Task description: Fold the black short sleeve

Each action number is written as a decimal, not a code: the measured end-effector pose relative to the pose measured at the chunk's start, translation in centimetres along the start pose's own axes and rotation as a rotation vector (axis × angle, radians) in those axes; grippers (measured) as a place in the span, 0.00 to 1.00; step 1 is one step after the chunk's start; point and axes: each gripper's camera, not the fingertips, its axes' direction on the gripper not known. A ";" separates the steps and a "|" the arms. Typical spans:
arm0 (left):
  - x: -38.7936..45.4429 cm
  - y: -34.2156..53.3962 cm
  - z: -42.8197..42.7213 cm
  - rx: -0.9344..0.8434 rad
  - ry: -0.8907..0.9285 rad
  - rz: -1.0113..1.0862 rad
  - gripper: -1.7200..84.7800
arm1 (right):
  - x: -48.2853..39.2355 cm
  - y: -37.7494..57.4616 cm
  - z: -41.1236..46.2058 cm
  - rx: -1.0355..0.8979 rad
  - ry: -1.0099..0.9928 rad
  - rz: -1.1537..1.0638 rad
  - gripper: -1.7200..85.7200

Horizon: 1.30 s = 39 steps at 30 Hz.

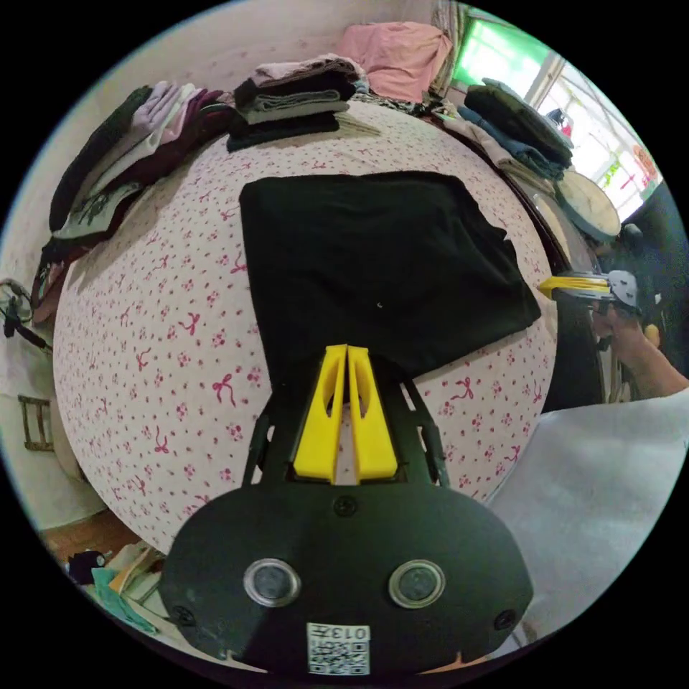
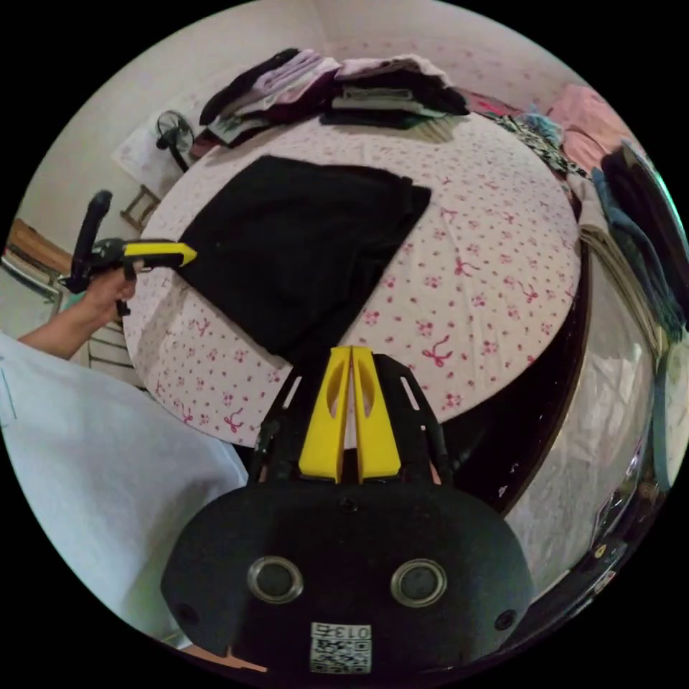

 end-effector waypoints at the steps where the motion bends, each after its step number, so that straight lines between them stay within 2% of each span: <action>1: -1.8 0.4 -1.0 0.043 0.013 -0.032 0.04 | 1.0 0.3 -1.4 0.070 -0.037 0.037 0.04; 4: -6.4 0.5 -2.4 0.112 0.034 -0.122 0.11 | 2.8 -0.7 -3.7 0.202 -0.097 0.096 0.07; 5: -7.3 0.3 -2.4 0.114 0.052 -0.139 0.12 | 3.2 -1.7 -3.9 0.231 -0.085 0.123 0.10; 8: -10.7 -1.1 -1.4 0.097 0.169 -0.172 0.16 | 4.0 -5.0 -3.2 0.246 -0.064 0.184 0.16; 14: -14.0 -4.3 0.7 0.042 0.281 -0.183 0.20 | 5.7 -10.1 -2.1 0.242 -0.065 0.209 0.17; 20: -13.5 -5.5 1.5 0.020 0.329 -0.109 0.19 | 6.7 -12.4 -1.6 0.209 -0.078 0.204 0.18; 29: -11.2 -9.3 1.4 -0.015 0.223 -0.042 0.10 | 3.1 -13.5 -3.9 0.208 0.015 0.058 0.09; 33: -10.1 -10.2 1.1 0.011 0.198 -0.009 0.10 | 2.9 -13.3 -5.2 0.235 0.025 0.036 0.10; 39: -12.1 -12.4 4.9 -0.054 0.446 -0.137 0.13 | 4.6 -14.4 -6.1 0.217 -0.113 0.148 0.12</action>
